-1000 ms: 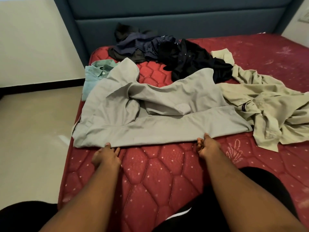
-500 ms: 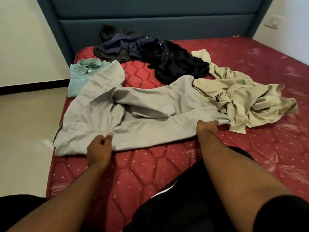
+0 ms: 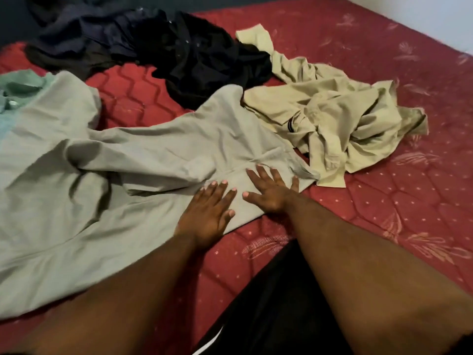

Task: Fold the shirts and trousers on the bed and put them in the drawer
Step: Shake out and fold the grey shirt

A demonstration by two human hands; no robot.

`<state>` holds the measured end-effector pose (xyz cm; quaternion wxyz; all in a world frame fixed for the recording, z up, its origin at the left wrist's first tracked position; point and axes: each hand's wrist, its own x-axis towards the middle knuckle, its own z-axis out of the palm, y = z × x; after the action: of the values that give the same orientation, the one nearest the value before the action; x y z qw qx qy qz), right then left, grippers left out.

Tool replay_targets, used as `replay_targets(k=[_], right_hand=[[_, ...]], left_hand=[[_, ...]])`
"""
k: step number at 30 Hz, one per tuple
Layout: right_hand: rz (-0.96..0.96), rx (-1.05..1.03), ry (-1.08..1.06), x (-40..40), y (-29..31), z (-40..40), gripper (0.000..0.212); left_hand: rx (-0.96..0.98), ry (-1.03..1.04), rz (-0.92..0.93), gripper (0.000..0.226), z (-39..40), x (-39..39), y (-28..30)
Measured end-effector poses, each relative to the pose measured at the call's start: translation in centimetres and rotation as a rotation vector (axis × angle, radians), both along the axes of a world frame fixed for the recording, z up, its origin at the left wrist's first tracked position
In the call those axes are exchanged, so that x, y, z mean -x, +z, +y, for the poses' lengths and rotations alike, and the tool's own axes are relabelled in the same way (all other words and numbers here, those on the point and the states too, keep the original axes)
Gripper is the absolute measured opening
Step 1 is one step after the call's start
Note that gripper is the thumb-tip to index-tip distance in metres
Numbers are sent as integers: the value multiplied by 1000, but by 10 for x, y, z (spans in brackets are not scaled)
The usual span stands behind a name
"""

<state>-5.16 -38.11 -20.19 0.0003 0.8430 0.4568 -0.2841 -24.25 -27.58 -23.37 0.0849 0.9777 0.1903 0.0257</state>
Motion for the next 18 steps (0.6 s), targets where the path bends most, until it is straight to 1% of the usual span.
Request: replay_targets(k=[2, 4, 7, 9, 10, 12, 13, 14, 16, 18], right_hand=[[8, -46, 54, -17, -5, -4, 74], [12, -97, 72, -23, -12, -6, 74], [-9, -195, 46, -41, -12, -12, 74], [-64, -263, 29, -67, -11, -23, 74], [-80, -310, -14, -80, -7, -32, 73], [-25, -506, -216, -100, 3, -47, 60], [-10, -618, -290, -105, 6, -54, 52], [-24, -704, -321, -107, 10, -60, 44], [5, -727, -350, -105, 15, -68, 33], [83, -640, -334, -110, 15, -77, 34]], left_hand=[[-10, 6, 0, 61, 1, 1, -12], [9, 12, 6, 65, 1, 2, -13], [31, 9, -11, 66, 0, 2, -14], [25, 15, -40, 65, 0, 2, -17], [26, 12, -48, 65, 1, 1, -18], [33, 19, -20, 65, 0, 2, -15], [25, 20, -3, 65, -1, 2, -14], [16, 28, 6, 65, -2, 1, -12], [-20, 63, 12, 65, -6, -3, -5], [-70, 60, -36, 61, -12, -20, 11]])
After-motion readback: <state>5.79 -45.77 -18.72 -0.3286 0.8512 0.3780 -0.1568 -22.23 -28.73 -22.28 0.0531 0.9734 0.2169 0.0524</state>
